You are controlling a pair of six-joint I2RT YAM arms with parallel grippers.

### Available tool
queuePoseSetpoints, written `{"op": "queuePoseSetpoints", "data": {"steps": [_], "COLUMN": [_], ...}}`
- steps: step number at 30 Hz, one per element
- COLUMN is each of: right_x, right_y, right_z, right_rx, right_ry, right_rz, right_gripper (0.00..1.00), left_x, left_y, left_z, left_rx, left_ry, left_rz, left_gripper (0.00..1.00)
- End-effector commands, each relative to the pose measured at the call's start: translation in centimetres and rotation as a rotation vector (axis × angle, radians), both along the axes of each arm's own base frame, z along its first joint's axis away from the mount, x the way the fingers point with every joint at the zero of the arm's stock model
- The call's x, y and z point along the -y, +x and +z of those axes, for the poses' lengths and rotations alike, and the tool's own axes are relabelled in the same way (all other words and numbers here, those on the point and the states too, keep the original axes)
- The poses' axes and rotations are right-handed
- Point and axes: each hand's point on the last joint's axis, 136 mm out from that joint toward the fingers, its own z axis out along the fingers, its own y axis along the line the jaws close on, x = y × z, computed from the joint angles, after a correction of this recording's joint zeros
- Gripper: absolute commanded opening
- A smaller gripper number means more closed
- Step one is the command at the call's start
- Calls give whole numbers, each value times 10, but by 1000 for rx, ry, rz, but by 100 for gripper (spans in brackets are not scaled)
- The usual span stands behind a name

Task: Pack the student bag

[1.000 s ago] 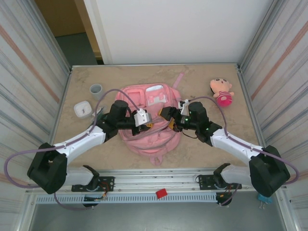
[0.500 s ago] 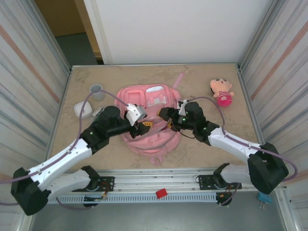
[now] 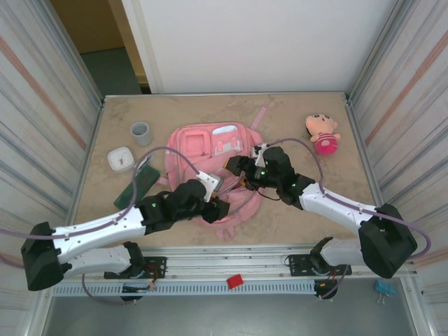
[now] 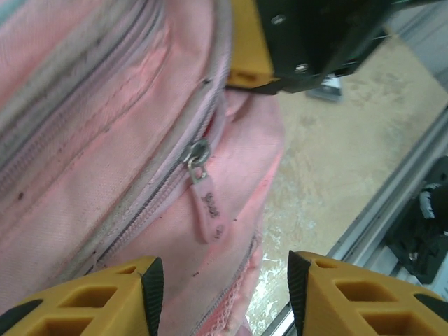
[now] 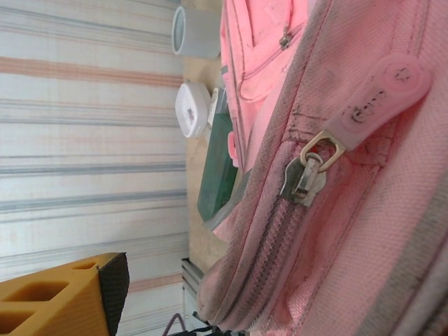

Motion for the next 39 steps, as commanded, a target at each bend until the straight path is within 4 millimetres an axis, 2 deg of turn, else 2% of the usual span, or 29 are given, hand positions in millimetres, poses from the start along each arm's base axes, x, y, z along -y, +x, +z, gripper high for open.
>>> {"op": "queuePoseSetpoints", "data": {"steps": [1,7,12,22,25,30,36,39], "right_x": [-14,-16,-18,-10,-1,18,48,59], "right_y": [3,1,-3,-10,-7,5,27,33], "right_z": [30,33,35,37,31,22,16,21], "right_rx": [92,99,101,104,128,102,74,76], "right_ry": [43,46,49,26,-29,-43,-36,-21], "right_rz": [33,37,50,30,19,-18,-65,-81], "right_gripper": [73,73,72,56,47,35,31,32], "left_x": [4,17,15,12,6,-18,-51,-57], "left_y": [8,17,28,40,38,31,23,23], "left_z": [2,0,0,3,1,-9,-22,-23], "left_rx": [-78,-69,-30,55,52,43,48,70], "left_ry": [-30,-41,-15,34,46,96,144,136], "left_rz": [125,186,227,247,254,277,320,319], "left_gripper": [52,53,51,18,9,2,0,0]}}
